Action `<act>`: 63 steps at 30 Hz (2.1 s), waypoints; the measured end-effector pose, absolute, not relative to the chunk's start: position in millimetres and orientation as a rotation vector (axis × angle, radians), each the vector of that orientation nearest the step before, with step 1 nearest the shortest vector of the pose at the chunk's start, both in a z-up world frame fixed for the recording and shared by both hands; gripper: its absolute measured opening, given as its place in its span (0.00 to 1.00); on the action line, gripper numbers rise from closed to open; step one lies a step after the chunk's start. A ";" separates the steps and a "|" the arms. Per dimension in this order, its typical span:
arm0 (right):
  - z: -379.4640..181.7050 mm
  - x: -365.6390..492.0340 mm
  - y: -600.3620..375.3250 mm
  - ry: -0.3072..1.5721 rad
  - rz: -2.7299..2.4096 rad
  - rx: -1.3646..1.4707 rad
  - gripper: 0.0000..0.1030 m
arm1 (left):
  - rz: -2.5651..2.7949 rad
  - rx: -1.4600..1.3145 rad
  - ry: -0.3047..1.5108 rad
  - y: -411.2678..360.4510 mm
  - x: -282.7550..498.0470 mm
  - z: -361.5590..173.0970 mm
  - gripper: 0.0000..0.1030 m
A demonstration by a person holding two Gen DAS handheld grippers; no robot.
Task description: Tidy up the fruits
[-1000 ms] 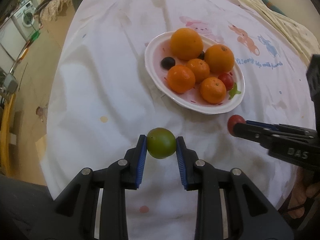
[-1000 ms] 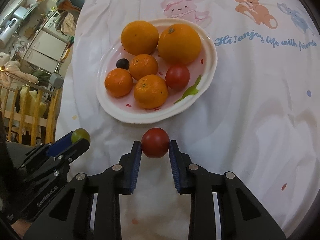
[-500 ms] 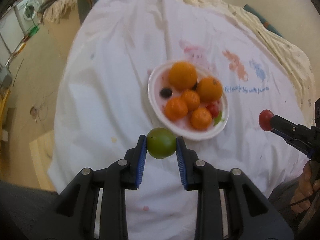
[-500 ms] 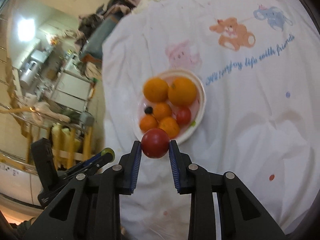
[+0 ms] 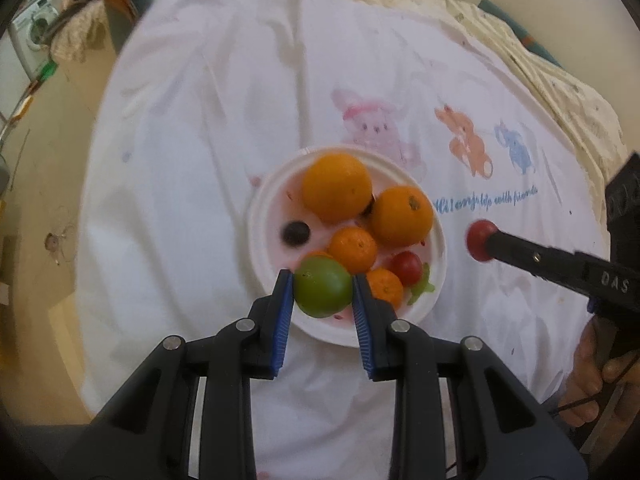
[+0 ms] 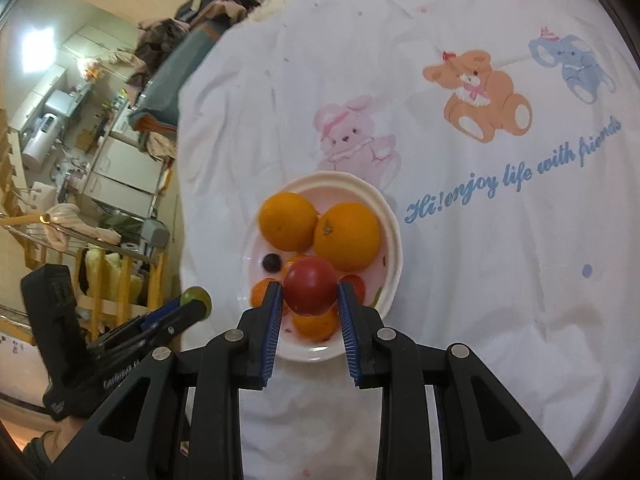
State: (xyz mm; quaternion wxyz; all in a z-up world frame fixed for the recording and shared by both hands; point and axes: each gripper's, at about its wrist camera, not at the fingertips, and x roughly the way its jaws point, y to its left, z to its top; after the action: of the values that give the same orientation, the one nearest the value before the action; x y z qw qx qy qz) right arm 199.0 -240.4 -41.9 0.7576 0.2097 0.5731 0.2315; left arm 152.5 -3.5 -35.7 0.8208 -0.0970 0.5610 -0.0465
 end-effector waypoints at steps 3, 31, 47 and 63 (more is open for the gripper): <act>-56.7 203.1 -239.7 1.273 0.497 0.458 0.29 | -0.128 -0.209 1.250 -13.4 152.0 -57.5 0.25; -80.4 207.8 -239.2 1.311 0.459 0.422 0.53 | -0.129 -0.093 1.306 -44.4 156.9 -84.2 0.72; -22.3 173.3 -246.8 1.135 0.398 0.299 0.99 | -0.084 -0.077 1.227 -15.8 125.0 -52.3 0.74; 7.7 82.8 -235.9 0.971 0.360 0.221 1.00 | 0.026 -0.081 0.851 17.1 55.0 21.0 0.99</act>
State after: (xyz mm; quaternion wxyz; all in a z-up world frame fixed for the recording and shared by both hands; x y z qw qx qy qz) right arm 82.8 -235.9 7.7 0.8630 0.1053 0.4633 0.1717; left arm 55.0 17.1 21.0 0.9099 -0.0393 0.4127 0.0128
